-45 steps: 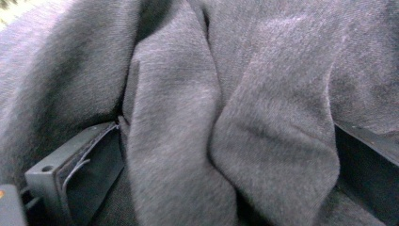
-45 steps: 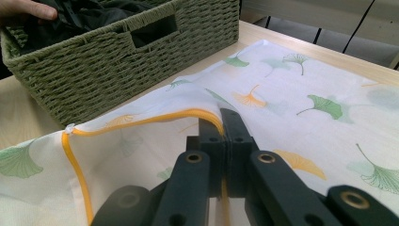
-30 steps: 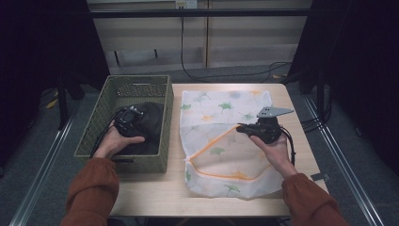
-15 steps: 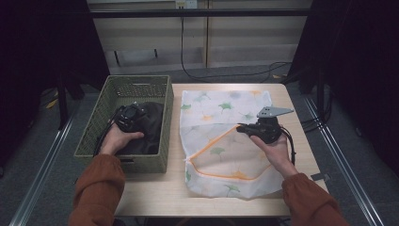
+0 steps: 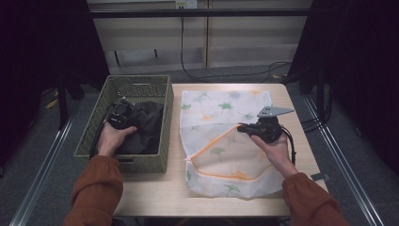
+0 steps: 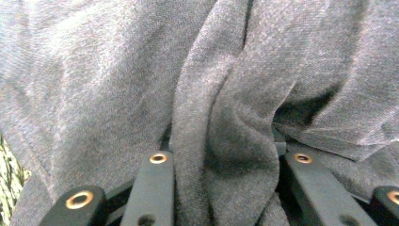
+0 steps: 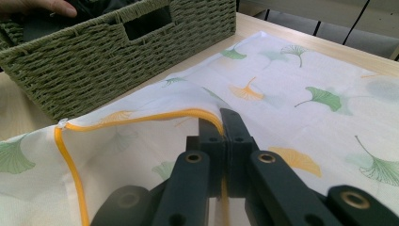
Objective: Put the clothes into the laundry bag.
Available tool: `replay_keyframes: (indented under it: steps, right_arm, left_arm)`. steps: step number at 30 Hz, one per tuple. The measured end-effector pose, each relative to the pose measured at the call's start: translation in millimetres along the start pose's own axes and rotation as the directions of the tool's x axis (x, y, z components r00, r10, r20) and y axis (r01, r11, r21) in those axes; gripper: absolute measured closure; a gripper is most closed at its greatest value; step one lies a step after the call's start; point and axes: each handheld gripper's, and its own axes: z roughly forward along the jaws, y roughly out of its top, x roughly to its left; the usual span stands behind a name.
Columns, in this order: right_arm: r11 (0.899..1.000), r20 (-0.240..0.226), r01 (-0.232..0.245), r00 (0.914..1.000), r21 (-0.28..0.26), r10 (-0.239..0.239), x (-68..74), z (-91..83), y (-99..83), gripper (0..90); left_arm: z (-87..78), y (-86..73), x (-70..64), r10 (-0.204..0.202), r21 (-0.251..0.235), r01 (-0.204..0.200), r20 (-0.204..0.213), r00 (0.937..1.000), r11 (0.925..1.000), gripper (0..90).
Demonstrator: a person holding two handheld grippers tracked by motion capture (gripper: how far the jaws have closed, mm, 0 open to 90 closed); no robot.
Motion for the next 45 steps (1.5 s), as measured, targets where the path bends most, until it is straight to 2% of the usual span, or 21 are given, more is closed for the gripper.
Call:
replay_keyframes:
  steps: [7,10,11,14,15,16,19,20,21,23,26,27,30,31,33,34,35,37,38,44,45]
  right_arm:
    - [1.000,-0.003,-0.005,1.0000,0.007,0.005,0.5,2.2,-1.4,88.5]
    - [1.000,-0.001,-0.004,1.0000,-0.002,0.004,0.2,0.6,-0.3,88.5]
    - [1.000,-0.001,-0.004,1.0000,-0.002,0.004,0.2,0.6,-0.3,88.5]
    - [1.000,0.003,-0.008,1.0000,-0.007,0.008,-0.6,-0.2,-0.4,88.5]
    - [1.000,0.003,-0.008,1.0000,-0.007,0.008,-0.7,-0.1,-0.3,88.5]
    - [1.000,0.004,-0.009,0.9999,-0.008,0.009,-0.7,0.0,-0.4,88.5]
    - [1.000,0.002,-0.006,1.0000,-0.006,0.006,-0.5,0.1,-0.3,88.5]
    - [1.000,0.004,-0.009,1.0000,-0.010,0.009,-0.3,-0.3,0.0,88.5]
    - [1.000,0.003,-0.006,1.0000,-0.010,0.006,-0.6,-0.5,0.1,88.5]
    - [1.000,0.004,-0.009,1.0000,-0.010,0.009,-0.9,-1.0,0.3,88.6]
    - [1.000,0.003,-0.011,0.9999,-0.010,0.011,-0.6,-1.0,0.2,88.6]
    - [1.000,0.003,-0.011,0.9999,-0.010,0.011,-0.6,-1.0,0.2,88.6]
    - [1.000,0.001,-0.007,1.0000,-0.012,0.007,0.6,-1.0,0.8,88.6]
    - [1.000,0.001,-0.007,1.0000,-0.012,0.007,0.6,-1.0,0.8,88.6]
    - [1.000,0.000,-0.007,1.0000,-0.013,0.007,0.5,-1.1,0.8,88.6]
    - [1.000,0.001,-0.009,1.0000,-0.013,0.009,0.2,-1.4,0.7,88.6]
    - [1.000,0.001,-0.009,1.0000,-0.013,0.009,0.2,-1.4,0.7,88.6]
    - [1.000,-0.002,-0.008,1.0000,-0.014,0.008,0.0,-1.6,0.7,88.5]
    - [1.000,0.000,-0.009,1.0000,-0.013,0.009,-0.2,-1.3,0.5,88.6]
    - [1.000,-0.002,-0.011,0.9999,-0.011,0.011,-0.1,-0.9,0.3,88.7]
    - [1.000,-0.002,-0.011,0.9999,-0.011,0.011,-0.1,-0.8,0.3,88.7]
  left_arm:
    - [-15.4,-3.9,3.8,-0.032,-0.103,0.031,-0.003,0.9995,0.9942,70.3]
    - [-25.6,-9.3,8.1,-0.082,-0.199,0.083,0.014,0.9966,0.9766,70.6]
    - [-25.6,-9.3,8.1,-0.082,-0.199,0.083,0.014,0.9966,0.9766,70.8]
    - [-36.8,-13.8,13.5,-0.104,-0.278,0.104,0.015,0.9944,0.9550,71.1]
    - [-39.1,-15.0,13.8,-0.132,-0.306,0.130,0.015,0.9912,0.9433,71.2]
    - [-39.1,-15.0,13.8,-0.132,-0.306,0.130,0.015,0.9912,0.9433,71.3]
    - [-45.9,-17.7,17.4,-0.150,-0.348,0.154,0.037,0.9879,0.9247,71.4]
    - [-50.4,-19.0,18.5,-0.144,-0.368,0.146,0.035,0.9890,0.9182,71.4]
    - [-50.4,-19.0,18.5,-0.144,-0.368,0.146,0.035,0.9890,0.9182,71.5]
    - [-57.3,-21.5,18.8,-0.149,-0.416,0.158,0.054,0.9873,0.8957,71.5]
    - [-64.7,-21.3,17.0,-0.143,-0.446,0.154,0.058,0.9881,0.8817,71.5]
    - [-64.7,-21.3,17.0,-0.143,-0.446,0.154,0.058,0.9881,0.8817,71.5]
    - [-74.0,-20.6,15.2,-0.120,-0.492,0.141,0.075,0.9900,0.8590,71.4]
    - [-74.0,-20.6,15.2,-0.120,-0.492,0.141,0.075,0.9900,0.8590,71.4]
    - [-78.5,-20.6,14.6,-0.116,-0.517,0.143,0.085,0.9896,0.8442,71.5]
    - [-82.5,-21.2,14.5,-0.093,-0.545,0.126,0.088,0.9918,0.8287,71.4]
    - [-82.5,-21.2,14.5,-0.093,-0.545,0.126,0.088,0.9918,0.8287,71.4]
    - [-86.0,-22.7,15.7,-0.088,-0.560,0.130,0.101,0.9909,0.8181,71.4]
    - [-88.5,-23.8,15.8,-0.085,-0.575,0.132,0.108,0.9905,0.8073,71.4]
    - [-95.4,-25.4,18.5,-0.090,-0.595,0.133,0.100,0.9908,0.7924,71.4]
    - [-99.6,-25.7,20.0,-0.096,-0.607,0.142,0.107,0.9896,0.7819,71.4]
